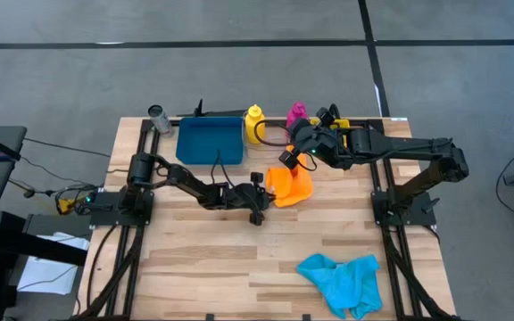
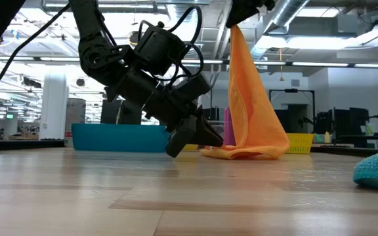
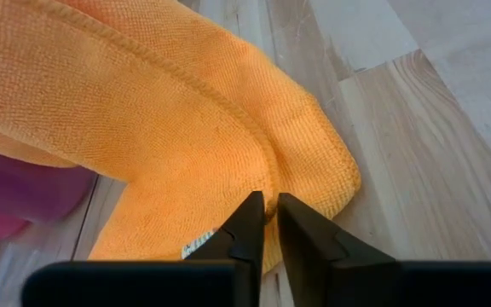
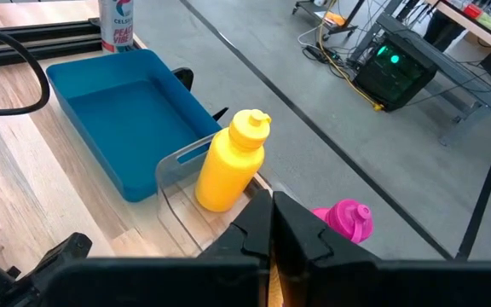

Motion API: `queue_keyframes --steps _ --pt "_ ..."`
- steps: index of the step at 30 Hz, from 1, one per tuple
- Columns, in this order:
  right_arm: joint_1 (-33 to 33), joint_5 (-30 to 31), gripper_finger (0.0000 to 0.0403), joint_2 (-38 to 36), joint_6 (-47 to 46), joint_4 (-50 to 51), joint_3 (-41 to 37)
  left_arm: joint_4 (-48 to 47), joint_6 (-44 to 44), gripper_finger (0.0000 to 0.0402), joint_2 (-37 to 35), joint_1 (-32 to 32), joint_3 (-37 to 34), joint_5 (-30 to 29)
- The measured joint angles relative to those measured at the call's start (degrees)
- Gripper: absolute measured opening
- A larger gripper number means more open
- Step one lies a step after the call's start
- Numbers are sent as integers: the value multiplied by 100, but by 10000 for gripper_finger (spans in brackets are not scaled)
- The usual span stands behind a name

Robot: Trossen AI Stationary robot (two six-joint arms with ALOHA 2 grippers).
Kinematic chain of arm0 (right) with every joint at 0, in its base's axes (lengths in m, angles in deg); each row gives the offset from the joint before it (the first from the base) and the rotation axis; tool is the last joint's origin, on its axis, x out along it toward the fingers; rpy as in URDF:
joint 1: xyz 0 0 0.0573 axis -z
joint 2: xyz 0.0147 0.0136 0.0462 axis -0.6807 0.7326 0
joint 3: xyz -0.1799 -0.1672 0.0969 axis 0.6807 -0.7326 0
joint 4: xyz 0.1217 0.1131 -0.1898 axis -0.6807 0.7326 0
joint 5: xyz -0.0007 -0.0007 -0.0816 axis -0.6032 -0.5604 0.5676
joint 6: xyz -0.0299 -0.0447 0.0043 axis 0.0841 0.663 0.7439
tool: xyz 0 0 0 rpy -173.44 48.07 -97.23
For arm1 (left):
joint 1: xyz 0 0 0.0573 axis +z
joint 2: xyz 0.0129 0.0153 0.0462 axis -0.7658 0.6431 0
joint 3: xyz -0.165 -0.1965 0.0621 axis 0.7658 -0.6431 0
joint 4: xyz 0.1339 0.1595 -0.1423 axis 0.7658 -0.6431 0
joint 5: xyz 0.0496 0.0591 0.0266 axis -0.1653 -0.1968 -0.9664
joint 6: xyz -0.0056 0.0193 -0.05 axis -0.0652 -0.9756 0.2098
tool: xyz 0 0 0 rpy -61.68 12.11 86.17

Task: Pick & Place Sports Items
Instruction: Fold the orange towel

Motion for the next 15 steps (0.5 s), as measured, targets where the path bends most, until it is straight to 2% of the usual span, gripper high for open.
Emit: queue_keyframes --steps 3,9,13,15 --pt "0 -2 0 0 0 0 0 -2 0 7 0 0 0 0" --pt "0 -2 0 0 85 0 0 -79 -75 2 -73 -14 -6 -73" --pt "0 4 0 0 192 0 0 -384 -162 1 -553 -118 -5 -325" --pt "0 4 0 0 195 2 0 -825 -155 1 -940 -180 -6 -416"
